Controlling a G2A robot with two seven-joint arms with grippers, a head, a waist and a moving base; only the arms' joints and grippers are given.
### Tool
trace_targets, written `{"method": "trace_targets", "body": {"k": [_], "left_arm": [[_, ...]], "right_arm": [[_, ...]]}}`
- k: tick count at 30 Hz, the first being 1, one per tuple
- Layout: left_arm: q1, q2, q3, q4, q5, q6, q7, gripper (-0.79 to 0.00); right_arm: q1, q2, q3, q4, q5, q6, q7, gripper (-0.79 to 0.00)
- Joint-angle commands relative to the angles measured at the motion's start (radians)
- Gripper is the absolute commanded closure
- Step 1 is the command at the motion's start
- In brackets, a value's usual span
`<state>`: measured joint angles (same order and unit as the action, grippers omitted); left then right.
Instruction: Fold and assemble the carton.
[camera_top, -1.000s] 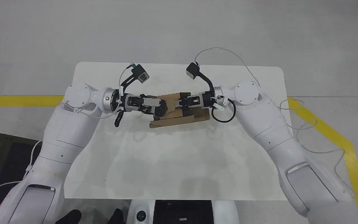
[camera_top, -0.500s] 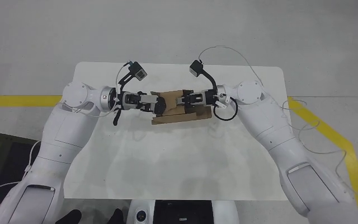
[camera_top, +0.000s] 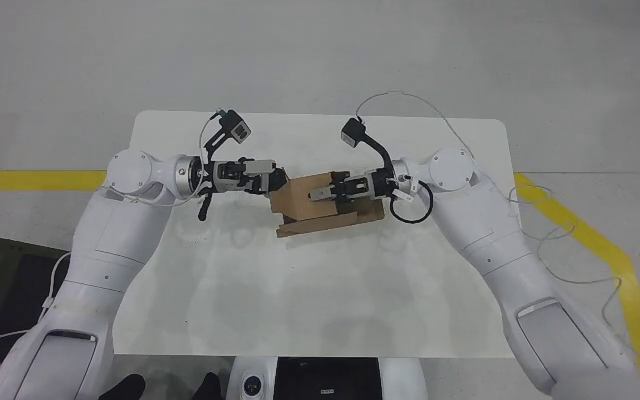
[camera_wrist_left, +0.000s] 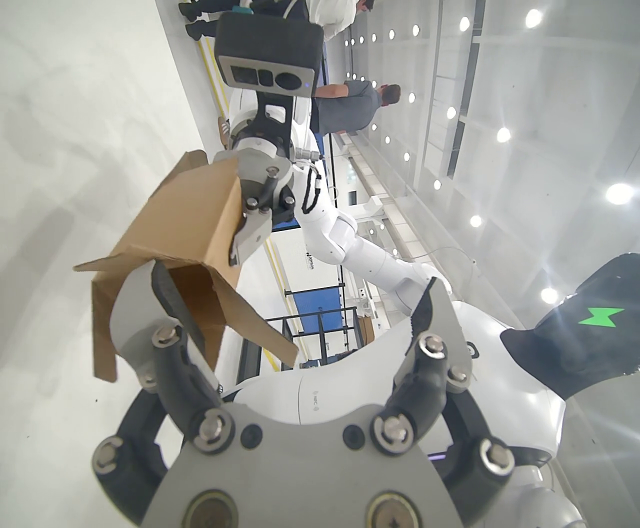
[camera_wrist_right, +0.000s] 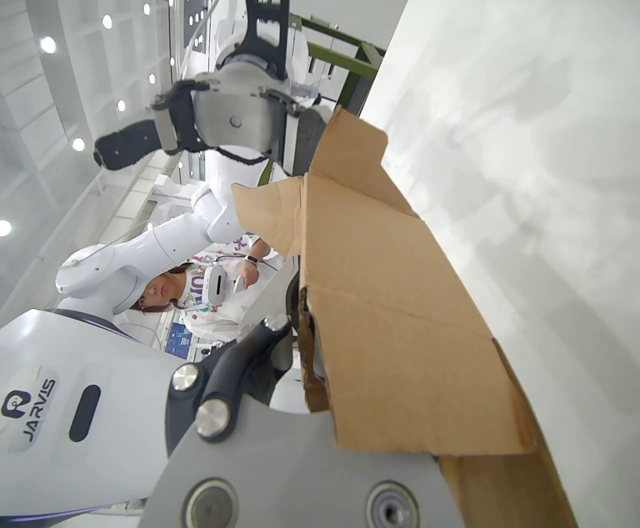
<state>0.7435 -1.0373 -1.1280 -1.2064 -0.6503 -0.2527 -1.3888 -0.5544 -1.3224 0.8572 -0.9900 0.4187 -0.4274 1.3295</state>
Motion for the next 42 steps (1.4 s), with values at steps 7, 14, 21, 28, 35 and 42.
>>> {"method": "trace_targets", "body": {"k": [7, 14, 21, 28, 35, 42], "left_arm": [[-0.004, -0.002, 0.004, 0.003, 0.017, -0.007, 0.005, -0.785], [0.002, -0.003, 0.011, -0.018, 0.017, -0.005, -0.014, -0.785], [0.002, -0.004, 0.007, -0.02, 0.028, -0.013, -0.003, -0.785], [0.01, 0.002, -0.016, -0.03, 0.046, -0.032, 0.015, -0.785], [0.028, 0.005, -0.022, -0.067, 0.051, -0.032, 0.016, -0.785], [0.046, 0.005, -0.016, -0.096, 0.049, -0.023, 0.002, -0.785]], "right_arm": [[0.008, -0.009, -0.028, -0.007, 0.01, 0.002, 0.059, 0.0], [0.019, -0.022, -0.053, 0.006, 0.022, 0.004, 0.067, 0.0], [0.029, -0.027, -0.055, 0.028, 0.035, -0.002, 0.061, 0.0], [0.022, -0.009, 0.011, 0.049, 0.036, -0.021, -0.005, 0.0], [-0.003, 0.001, 0.039, 0.003, 0.021, -0.007, -0.052, 0.0], [-0.015, 0.004, 0.06, -0.019, 0.004, -0.011, -0.133, 0.0]]}}
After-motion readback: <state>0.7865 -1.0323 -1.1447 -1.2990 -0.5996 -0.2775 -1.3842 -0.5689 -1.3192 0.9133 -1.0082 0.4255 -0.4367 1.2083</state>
